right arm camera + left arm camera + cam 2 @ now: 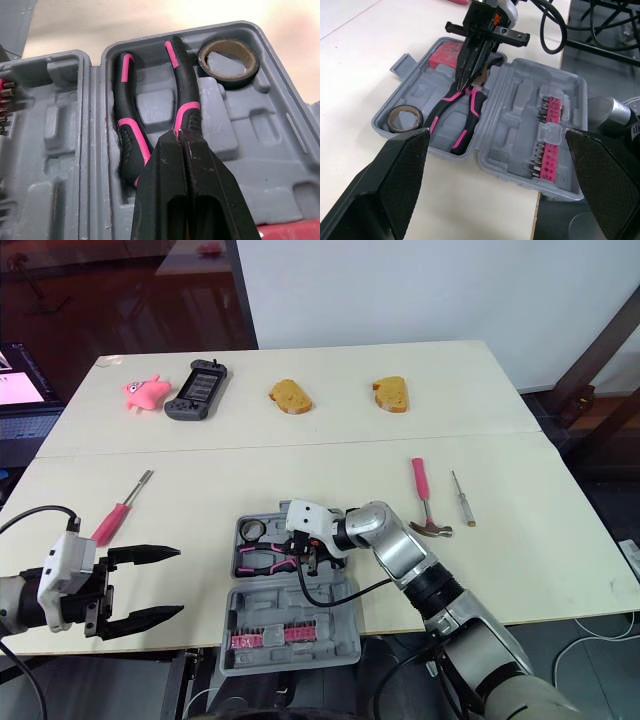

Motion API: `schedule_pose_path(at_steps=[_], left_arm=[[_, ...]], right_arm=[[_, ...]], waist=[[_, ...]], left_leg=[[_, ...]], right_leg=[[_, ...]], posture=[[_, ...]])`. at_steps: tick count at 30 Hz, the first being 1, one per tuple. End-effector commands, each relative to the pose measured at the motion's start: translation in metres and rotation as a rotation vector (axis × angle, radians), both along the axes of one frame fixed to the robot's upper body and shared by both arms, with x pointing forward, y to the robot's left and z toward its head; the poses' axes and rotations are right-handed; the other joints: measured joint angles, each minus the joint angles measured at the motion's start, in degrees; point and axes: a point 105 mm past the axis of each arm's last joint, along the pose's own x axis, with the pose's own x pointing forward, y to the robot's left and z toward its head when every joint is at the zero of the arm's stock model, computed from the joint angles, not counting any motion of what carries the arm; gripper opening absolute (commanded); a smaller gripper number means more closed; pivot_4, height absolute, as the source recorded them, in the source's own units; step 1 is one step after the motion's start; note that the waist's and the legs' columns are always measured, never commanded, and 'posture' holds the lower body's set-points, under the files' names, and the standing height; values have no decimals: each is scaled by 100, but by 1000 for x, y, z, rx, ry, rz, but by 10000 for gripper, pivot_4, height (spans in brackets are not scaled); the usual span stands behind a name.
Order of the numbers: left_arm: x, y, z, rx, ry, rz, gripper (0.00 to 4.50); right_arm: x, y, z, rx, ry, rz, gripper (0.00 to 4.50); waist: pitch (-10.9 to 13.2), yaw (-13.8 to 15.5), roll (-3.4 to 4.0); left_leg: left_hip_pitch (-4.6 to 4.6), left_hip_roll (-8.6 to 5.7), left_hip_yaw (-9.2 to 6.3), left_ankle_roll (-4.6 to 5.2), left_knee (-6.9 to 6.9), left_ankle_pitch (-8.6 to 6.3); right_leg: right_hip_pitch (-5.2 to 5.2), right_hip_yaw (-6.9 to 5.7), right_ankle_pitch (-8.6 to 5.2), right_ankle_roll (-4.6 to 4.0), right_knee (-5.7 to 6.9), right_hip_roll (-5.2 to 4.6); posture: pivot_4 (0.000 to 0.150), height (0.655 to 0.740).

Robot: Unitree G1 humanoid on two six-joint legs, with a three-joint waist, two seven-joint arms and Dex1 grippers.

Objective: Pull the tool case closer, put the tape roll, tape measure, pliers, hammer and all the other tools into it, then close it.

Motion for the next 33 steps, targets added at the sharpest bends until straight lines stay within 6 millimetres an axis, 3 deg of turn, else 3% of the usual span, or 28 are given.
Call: schedule_pose_path(at_steps=[1, 7, 10, 13, 17, 22, 26, 31, 33], left_arm=[[-1, -3, 3, 13, -37, -9, 45000], [-2, -2, 0, 17, -29, 5, 45000], [-2, -1, -1, 20, -23, 12, 45000], [-3, -1, -2, 25, -18, 19, 45000], [-2, 1, -6, 40, -12, 31, 45000], [1, 3, -13, 66, 6, 56, 45000], [13, 12, -18, 115, -11, 119, 45000], [23, 19, -21, 155, 20, 152, 45000], [24, 21, -23, 184, 24, 143, 45000]], right_arm=[[0, -6, -18, -54, 29, -24, 822], [-8, -18, -53, -145, 137, -51, 822], [-9, -19, -64, -173, 170, -61, 822], [-9, -20, -70, -194, 176, -60, 822], [-4, -17, -63, -168, 148, -60, 822], [8, -7, -32, -41, 54, -45, 822], [10, 7, 46, 246, -113, 62, 822], [-1, -19, 99, 372, -202, 82, 822], [-4, -35, 98, 315, -192, 78, 822]], waist=[[-1, -2, 1], [-12, -3, 0], [-60, -7, -8], [-117, -12, -10], [-132, -8, -10], [-131, -8, -8], [-110, 27, 1], [-109, 23, 1], [-107, 26, 3]], left_leg=[[3, 0, 0, 0, -1, 0], [34, 1, -1, 0, -4, 0], [112, 3, -1, -1, -40, -2], [129, 4, -1, -1, -61, -2], [176, 6, -1, -1, -86, -3], [199, 7, -5, -6, -93, -6], [183, 5, -6, -5, -89, -5], [99, 3, -13, -9, -82, -1], [97, 2, -14, -11, -86, -2]], right_leg=[[2, 0, 0, 0, 0, 0], [37, -1, -8, -13, -3, 2], [95, -1, -20, -21, -25, -1], [99, 0, -35, -29, -25, -1], [125, 0, -60, -51, -24, -3], [147, 0, -76, -56, -23, -5], [142, 0, -75, -55, -16, -5], [67, -5, -57, -31, -5, -3], [69, -7, -58, -31, -9, -5]], posture=[[1500, 7400], [1500, 7400], [1500, 7400], [1500, 7400], [1500, 7400], [1500, 7400], [1500, 7400], [1500, 7400], [1500, 7400]])
